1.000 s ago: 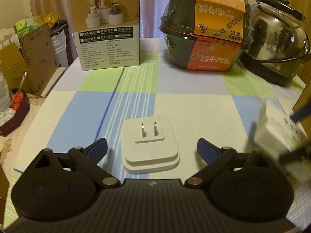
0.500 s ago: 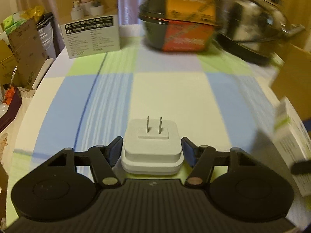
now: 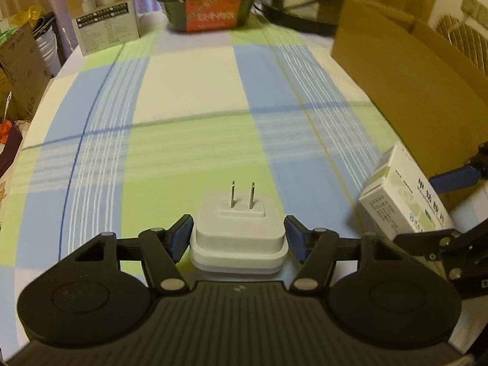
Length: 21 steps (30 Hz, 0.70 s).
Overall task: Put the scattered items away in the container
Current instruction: 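Carry the medicine box and white plug over the cardboard box with both tools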
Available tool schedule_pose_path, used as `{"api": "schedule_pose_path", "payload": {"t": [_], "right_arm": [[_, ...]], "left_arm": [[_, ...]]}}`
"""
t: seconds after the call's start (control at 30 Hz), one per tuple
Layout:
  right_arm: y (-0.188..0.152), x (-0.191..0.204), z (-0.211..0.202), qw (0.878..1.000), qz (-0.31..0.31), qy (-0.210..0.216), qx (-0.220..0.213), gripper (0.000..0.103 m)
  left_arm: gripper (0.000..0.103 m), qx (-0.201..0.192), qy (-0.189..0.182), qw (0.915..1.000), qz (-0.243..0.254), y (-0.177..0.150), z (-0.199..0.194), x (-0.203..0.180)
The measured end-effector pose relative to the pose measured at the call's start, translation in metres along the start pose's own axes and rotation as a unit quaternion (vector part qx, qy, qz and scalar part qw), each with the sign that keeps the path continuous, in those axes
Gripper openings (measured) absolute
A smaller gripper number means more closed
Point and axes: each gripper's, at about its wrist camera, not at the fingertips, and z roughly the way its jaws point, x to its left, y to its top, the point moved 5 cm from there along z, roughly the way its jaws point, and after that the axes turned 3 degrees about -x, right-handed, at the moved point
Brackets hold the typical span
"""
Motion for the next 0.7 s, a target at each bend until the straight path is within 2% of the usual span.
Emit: {"api": "schedule_pose_path", "payload": {"t": [0.13,0.37,0.7], "right_arm": [[-0.021,-0.003,0.005,1.0,0.006,-0.016,-0.001,0.075],[-0.031,-0.005,0.011,0.999,0.005,-0.026,-0.032,0.075],[-0.035,-0.008,0.023,0.999,0.005,-0.019,-0.03,0.075]], "left_arm": [[0.066,0.01,0.006,0.9997,0.019,-0.01,-0.001,-0.002],[0.067,0.019,0.004,0.9991,0.038,-0.01,0.007,-0.007],[0.067,0.023,0.004,0.9996,0.018,-0.013,0.009,-0.01]]}}
